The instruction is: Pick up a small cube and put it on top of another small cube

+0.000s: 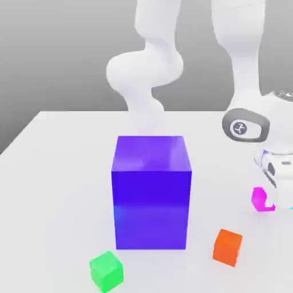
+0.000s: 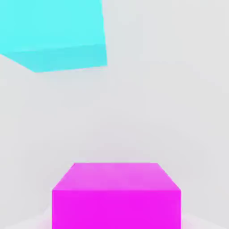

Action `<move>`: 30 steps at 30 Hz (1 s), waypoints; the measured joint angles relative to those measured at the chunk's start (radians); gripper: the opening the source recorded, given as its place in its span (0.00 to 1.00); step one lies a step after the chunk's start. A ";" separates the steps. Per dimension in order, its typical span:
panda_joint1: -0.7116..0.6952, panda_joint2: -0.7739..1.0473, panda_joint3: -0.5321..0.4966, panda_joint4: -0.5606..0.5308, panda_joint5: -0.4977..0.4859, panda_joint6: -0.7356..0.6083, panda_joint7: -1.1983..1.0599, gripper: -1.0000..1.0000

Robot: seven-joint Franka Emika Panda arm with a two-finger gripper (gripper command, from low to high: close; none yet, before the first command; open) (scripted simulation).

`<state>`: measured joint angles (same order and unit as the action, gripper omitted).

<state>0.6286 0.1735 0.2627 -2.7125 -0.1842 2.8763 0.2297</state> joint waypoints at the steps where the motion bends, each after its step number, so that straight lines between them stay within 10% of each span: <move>1: -0.008 -0.036 0.018 -0.007 0.043 -0.026 -0.032 0.00; 21: -0.722 -0.111 -0.320 0.249 0.125 -0.291 -0.282 0.00; 28: -0.748 0.057 -0.315 0.215 0.215 -0.149 -0.248 0.00; 29: -0.751 0.086 -0.312 0.216 0.219 -0.121 -0.250 1.00; 30: -0.751 0.086 -0.312 0.216 0.219 -0.121 -0.250 1.00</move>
<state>-0.1220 0.2598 -0.0494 -2.4963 0.0344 2.7552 -0.0198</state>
